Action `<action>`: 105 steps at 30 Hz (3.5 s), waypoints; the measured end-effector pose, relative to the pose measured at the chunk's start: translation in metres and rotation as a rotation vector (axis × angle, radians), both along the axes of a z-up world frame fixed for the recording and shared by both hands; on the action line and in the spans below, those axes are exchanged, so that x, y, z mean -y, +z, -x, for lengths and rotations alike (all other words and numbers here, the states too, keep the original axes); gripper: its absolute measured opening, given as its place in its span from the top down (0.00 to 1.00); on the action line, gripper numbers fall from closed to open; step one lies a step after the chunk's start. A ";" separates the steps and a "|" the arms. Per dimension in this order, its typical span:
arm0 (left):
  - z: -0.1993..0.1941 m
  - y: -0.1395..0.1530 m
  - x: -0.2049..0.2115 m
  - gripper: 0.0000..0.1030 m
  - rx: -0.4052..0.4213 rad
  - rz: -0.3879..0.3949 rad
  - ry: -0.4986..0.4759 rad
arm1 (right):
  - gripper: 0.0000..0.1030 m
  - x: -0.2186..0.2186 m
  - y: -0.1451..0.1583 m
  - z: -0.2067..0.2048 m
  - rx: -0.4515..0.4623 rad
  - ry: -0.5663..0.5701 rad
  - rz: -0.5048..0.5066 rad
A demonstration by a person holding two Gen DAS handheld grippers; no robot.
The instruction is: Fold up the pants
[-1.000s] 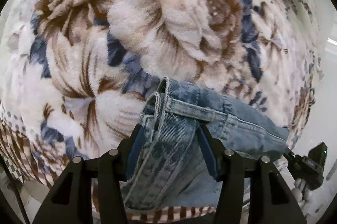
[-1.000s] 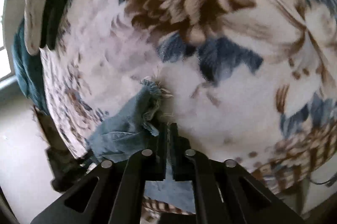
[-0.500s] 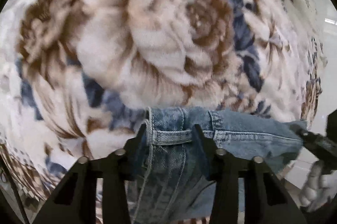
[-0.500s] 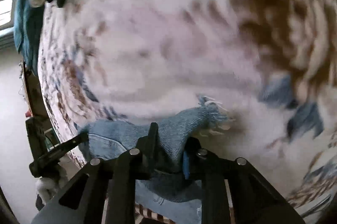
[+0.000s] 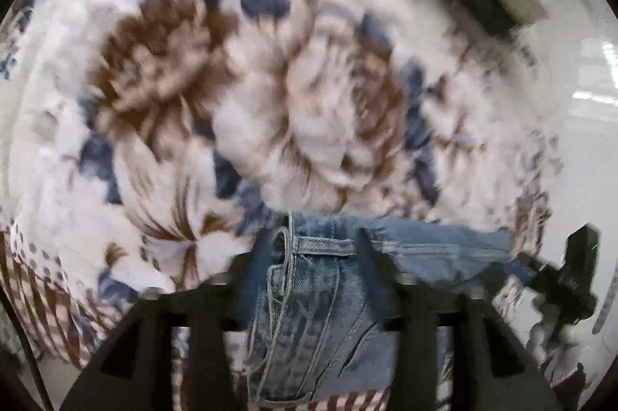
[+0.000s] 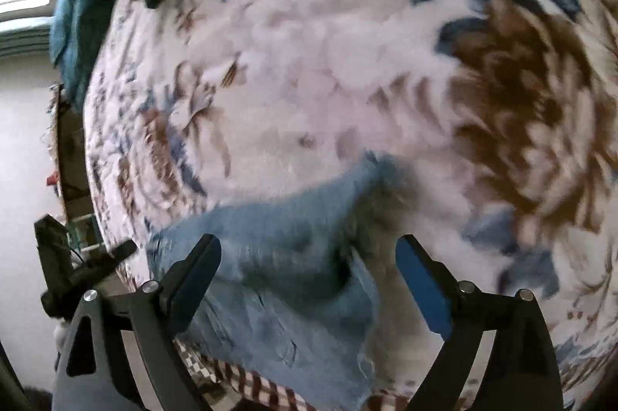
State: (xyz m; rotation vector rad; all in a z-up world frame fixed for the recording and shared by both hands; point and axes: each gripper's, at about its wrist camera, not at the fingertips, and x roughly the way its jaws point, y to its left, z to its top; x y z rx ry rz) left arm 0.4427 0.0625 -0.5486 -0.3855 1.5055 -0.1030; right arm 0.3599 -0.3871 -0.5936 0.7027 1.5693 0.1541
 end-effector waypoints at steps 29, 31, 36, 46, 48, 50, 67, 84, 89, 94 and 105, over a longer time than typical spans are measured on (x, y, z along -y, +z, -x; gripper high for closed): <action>0.040 -0.063 0.035 0.59 -0.022 0.179 -0.177 | 0.80 -0.051 -0.075 0.021 0.023 0.240 -0.244; 0.042 -0.057 0.036 0.65 -0.019 0.181 -0.177 | 0.84 -0.051 -0.068 0.021 0.045 0.234 -0.220; 0.045 -0.028 0.040 0.72 0.020 0.174 -0.182 | 0.87 -0.046 -0.033 0.030 0.099 0.204 -0.212; 0.013 0.033 0.051 0.76 0.149 0.224 -0.178 | 0.87 -0.039 0.057 0.001 0.265 0.173 -0.174; -0.006 0.052 0.057 0.76 0.201 0.230 -0.187 | 0.87 -0.038 0.081 -0.017 0.307 0.170 -0.169; -0.033 0.072 0.062 0.76 0.231 0.254 -0.186 | 0.87 -0.030 0.107 -0.042 0.348 0.168 -0.169; -0.413 0.140 0.133 0.75 0.443 0.168 -0.226 | 0.87 -0.004 0.201 -0.468 0.473 0.217 0.043; -0.466 0.077 0.151 0.43 0.295 -0.190 -0.231 | 0.21 0.026 0.153 -0.499 0.314 0.117 0.485; -0.393 0.126 0.159 0.13 0.432 -0.280 -0.231 | 0.08 -0.013 0.206 -0.425 0.407 0.090 0.621; -0.313 0.177 0.171 0.13 0.459 -0.349 -0.233 | 0.08 -0.039 0.262 -0.332 0.440 0.028 0.689; -0.141 0.321 0.175 0.13 0.596 -0.336 -0.208 | 0.08 -0.065 0.416 -0.149 0.577 -0.010 0.741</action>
